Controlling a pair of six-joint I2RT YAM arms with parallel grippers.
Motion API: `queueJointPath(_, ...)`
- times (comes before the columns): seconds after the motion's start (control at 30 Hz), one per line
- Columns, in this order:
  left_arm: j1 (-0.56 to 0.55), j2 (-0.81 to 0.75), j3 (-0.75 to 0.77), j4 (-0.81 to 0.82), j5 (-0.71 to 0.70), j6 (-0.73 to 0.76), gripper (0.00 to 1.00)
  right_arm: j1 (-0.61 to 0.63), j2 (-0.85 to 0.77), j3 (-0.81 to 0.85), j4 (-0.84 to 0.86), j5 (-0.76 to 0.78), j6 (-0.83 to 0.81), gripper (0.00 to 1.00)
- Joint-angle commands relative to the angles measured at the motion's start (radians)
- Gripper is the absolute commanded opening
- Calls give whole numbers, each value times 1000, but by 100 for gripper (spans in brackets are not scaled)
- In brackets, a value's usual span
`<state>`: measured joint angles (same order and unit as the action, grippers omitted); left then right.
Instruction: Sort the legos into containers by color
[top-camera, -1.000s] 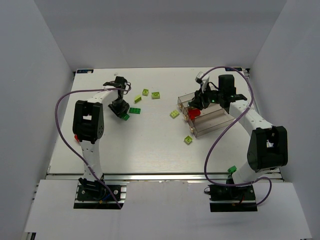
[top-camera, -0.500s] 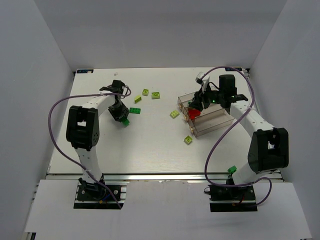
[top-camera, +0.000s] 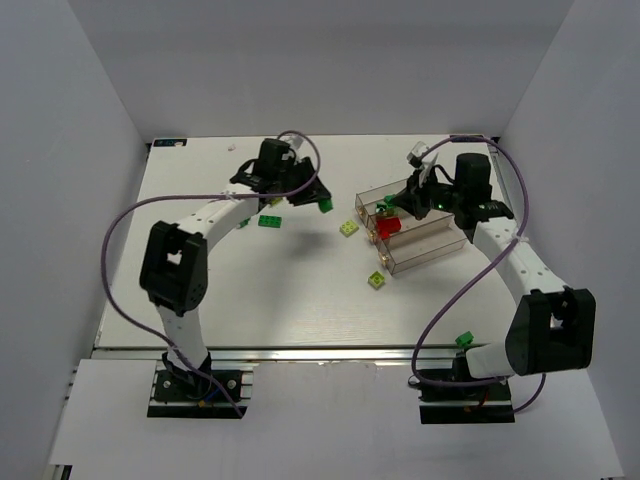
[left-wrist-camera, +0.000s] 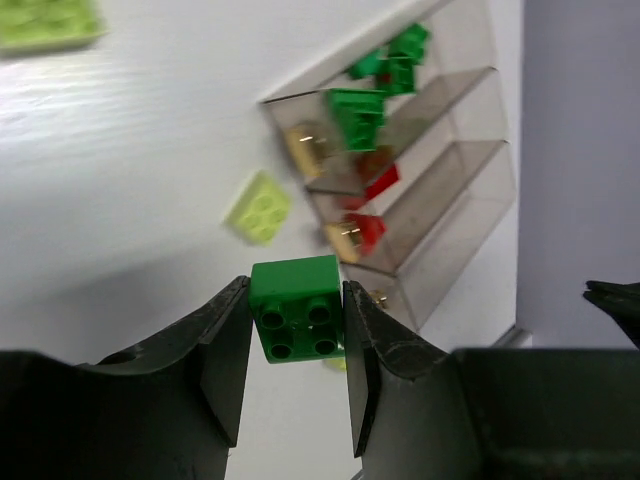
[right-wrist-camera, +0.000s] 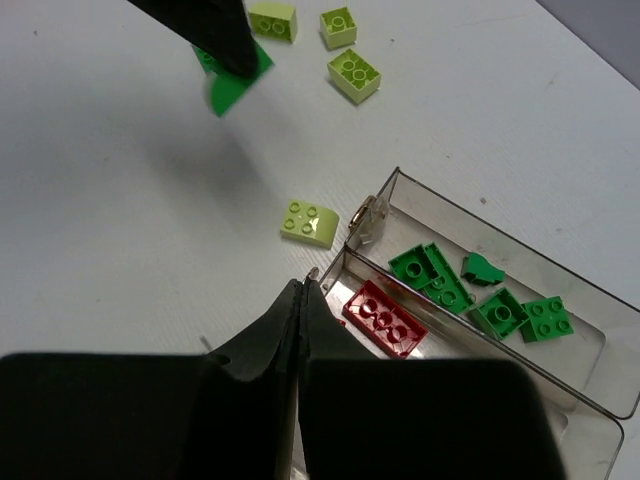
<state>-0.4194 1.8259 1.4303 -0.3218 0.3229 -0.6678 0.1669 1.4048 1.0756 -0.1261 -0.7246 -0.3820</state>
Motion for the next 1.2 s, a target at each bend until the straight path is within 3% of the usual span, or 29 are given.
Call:
queueJointPath(0.0,-56,105,146,124,136,39,0,-10,-67,-34,95,11,54,0)
queueJointPath(0.23,-110,399,511,164,143,-41,3,-23,-118,-81,106,7,92,0)
queueJointPath(0.47,-153,544,683,158,59,-105,14,-24,-145,-120,108,1,95,0)
queueJointPath(0.7,-176,607,754,130,-28,-96,29,-27,-148,-134,115,-4,98,0)
queueJointPath(1.17,-191,627,783,59,-36,-50,56,-35,-136,-137,115,-9,91,0)
